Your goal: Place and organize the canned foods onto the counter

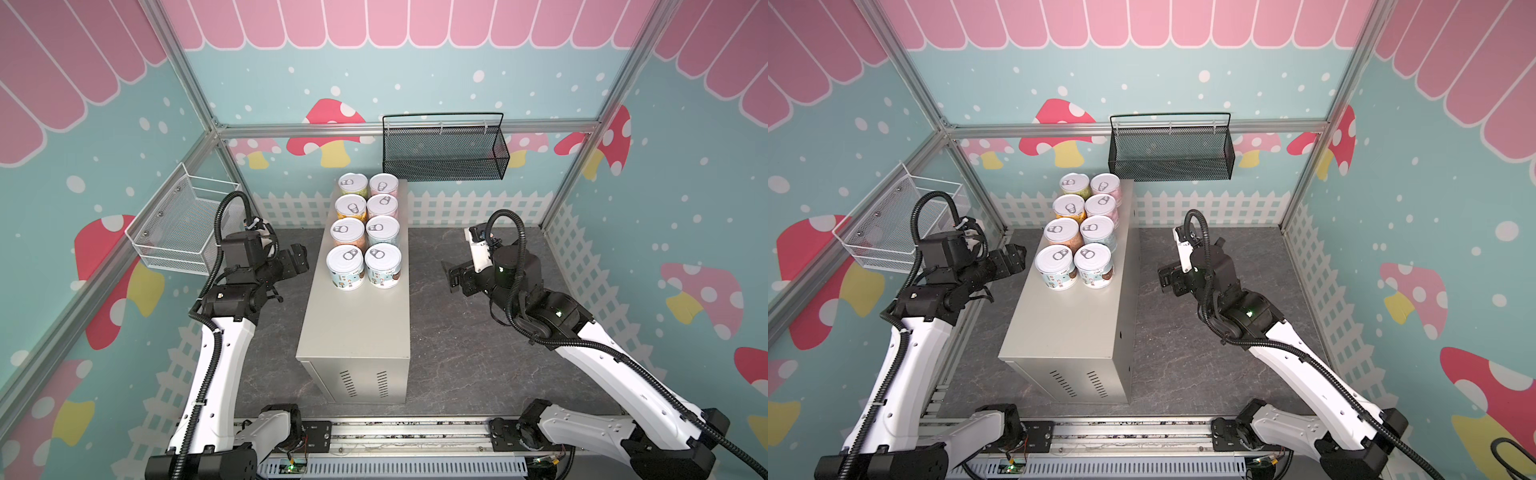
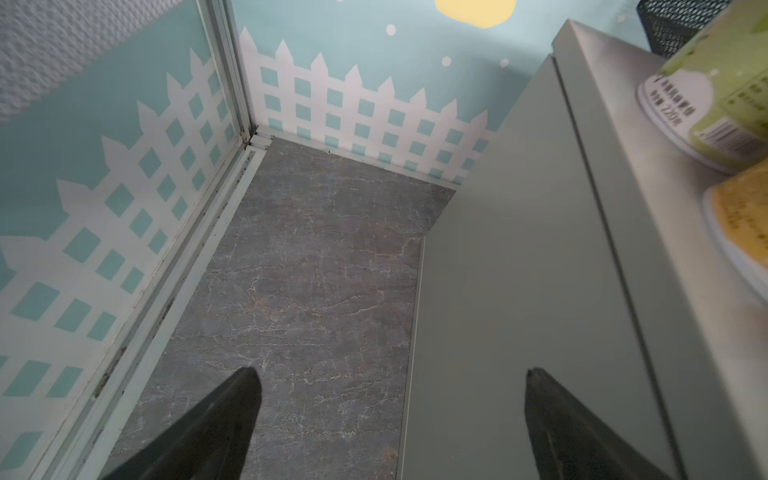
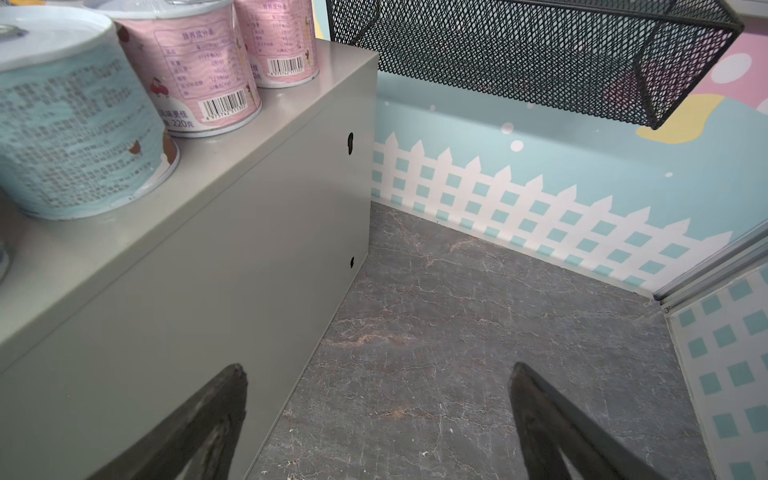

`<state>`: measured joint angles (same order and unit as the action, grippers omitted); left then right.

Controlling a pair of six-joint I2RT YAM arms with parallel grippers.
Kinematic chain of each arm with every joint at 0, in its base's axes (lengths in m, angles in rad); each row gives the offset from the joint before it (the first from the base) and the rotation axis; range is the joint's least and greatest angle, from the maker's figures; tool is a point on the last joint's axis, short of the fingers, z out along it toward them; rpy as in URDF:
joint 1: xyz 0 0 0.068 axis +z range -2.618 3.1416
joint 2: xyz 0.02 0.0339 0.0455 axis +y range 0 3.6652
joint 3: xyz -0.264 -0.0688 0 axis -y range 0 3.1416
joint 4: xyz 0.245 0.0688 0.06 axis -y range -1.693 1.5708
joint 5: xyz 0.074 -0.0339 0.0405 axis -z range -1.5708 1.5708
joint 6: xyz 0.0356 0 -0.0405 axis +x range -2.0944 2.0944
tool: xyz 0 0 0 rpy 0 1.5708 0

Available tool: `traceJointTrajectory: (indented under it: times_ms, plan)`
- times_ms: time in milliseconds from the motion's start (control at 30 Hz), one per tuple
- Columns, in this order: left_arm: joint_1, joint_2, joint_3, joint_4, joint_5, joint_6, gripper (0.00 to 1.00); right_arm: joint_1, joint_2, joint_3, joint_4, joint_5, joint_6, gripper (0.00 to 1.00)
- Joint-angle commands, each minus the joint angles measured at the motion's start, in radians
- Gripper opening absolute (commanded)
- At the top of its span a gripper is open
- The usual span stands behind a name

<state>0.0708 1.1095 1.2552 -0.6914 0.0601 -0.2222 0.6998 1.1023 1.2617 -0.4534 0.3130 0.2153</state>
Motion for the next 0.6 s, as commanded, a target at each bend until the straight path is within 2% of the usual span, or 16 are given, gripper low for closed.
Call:
traceJointTrajectory:
  times_ms: [0, 167, 300, 467, 567]
  plan:
    - [0.016, 0.012, -0.053, 0.090, -0.017, -0.017, 1.00, -0.005, 0.028, 0.037, -0.035, -0.008, 0.022, 0.99]
    - [0.020, 0.127, -0.089, 0.129, -0.005, -0.031, 1.00, -0.021, 0.079, 0.016, -0.033, -0.013, 0.039, 0.99]
    - [0.026, 0.184, -0.125, 0.157, -0.082, -0.056, 1.00, -0.101, 0.098, -0.070, 0.029, -0.047, 0.062, 0.99]
    - [0.025, 0.142, -0.331, 0.344, -0.132, -0.049, 1.00, -0.254, 0.105, -0.237, 0.204, -0.167, 0.043, 0.99]
    - [0.020, 0.121, -0.469, 0.496, -0.110, -0.025, 0.99, -0.314, 0.137, -0.322, 0.291, -0.151, 0.025, 0.99]
